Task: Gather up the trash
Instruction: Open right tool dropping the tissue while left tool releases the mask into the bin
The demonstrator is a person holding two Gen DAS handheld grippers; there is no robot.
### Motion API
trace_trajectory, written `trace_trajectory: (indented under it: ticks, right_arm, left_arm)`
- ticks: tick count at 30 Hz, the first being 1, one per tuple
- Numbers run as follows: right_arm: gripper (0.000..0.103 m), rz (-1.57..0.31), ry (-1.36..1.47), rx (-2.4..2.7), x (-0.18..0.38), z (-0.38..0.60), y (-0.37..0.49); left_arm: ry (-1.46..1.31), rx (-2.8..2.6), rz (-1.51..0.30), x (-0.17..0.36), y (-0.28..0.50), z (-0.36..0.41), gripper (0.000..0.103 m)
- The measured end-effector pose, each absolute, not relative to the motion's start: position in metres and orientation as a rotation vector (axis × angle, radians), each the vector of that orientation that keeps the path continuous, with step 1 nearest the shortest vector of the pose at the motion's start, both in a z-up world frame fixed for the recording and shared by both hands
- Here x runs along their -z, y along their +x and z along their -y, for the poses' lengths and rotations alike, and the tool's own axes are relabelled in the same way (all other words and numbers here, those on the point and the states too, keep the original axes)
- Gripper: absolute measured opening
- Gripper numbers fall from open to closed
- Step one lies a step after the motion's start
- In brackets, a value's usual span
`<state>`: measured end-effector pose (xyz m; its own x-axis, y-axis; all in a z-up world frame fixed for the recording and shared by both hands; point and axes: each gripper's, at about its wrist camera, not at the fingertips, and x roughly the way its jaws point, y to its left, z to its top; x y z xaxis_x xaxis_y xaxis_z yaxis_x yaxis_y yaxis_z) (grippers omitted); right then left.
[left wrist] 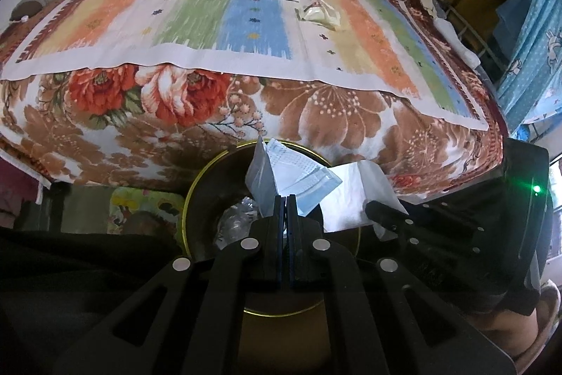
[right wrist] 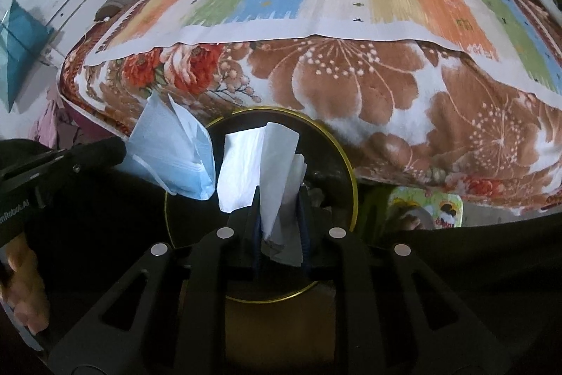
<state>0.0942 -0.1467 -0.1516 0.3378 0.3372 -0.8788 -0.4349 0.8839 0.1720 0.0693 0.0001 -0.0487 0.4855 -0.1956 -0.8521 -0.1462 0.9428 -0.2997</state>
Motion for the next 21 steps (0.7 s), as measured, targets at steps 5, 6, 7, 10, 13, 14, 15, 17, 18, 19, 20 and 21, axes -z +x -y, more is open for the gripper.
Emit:
trace_trajectory:
  ticks: [5, 6, 7, 10, 13, 14, 15, 17, 18, 19, 20, 21]
  right_arm:
    - [0.019, -1.129, -0.111, -0.510, 0.153, 0.145, 0.095]
    - [0.024, -1.131, -0.111, -0.508, 0.153, 0.145, 0.095]
    - [0.028, -1.134, -0.111, -0.504, 0.153, 0.145, 0.095]
    - [0.046, -1.145, -0.105, -0.497, 0.154, 0.146, 0.098]
    - [0.048, -1.153, -0.082, -0.515, 0.154, 0.147, 0.099]
    - [0.051, -1.154, -0.072, -0.518, 0.154, 0.148, 0.100]
    - [0.053, -1.155, -0.053, -0.520, 0.153, 0.150, 0.101]
    - [0.057, -1.162, -0.023, -0.525, 0.152, 0.152, 0.105]
    - [0.059, -1.166, -0.006, -0.526, 0.151, 0.153, 0.108]
    - [0.059, -1.168, 0.003, -0.525, 0.150, 0.154, 0.111]
    - [0.061, -1.169, 0.009, -0.527, 0.149, 0.154, 0.113]
    - [0.063, -1.170, 0.014, -0.535, 0.147, 0.153, 0.117]
  left_arm:
    - [-0.375, 0.035, -1.072, 0.050, 0.070, -0.002, 0.001]
    - [-0.382, 0.034, -1.079, 0.051, 0.071, -0.003, 0.001]
    - [-0.389, 0.031, -1.088, 0.052, 0.072, -0.004, 0.002]
    - [-0.408, 0.025, -1.114, 0.054, 0.075, -0.006, 0.035]
    - [-0.394, 0.000, -1.093, 0.050, 0.075, -0.006, 0.036]
    - [-0.398, -0.001, -1.095, 0.050, 0.075, -0.007, 0.037]
    - [-0.401, -0.002, -1.096, 0.050, 0.077, -0.007, 0.037]
    - [-0.396, -0.010, -1.096, 0.048, 0.079, -0.008, 0.038]
    - [-0.393, -0.010, -1.097, 0.046, 0.082, -0.009, 0.040]
    - [-0.395, -0.004, -1.096, 0.045, 0.085, -0.011, 0.043]
    - [-0.389, -0.004, -1.091, 0.042, 0.090, -0.012, 0.045]
    - [-0.369, -0.021, -1.081, 0.038, 0.094, -0.014, 0.048]
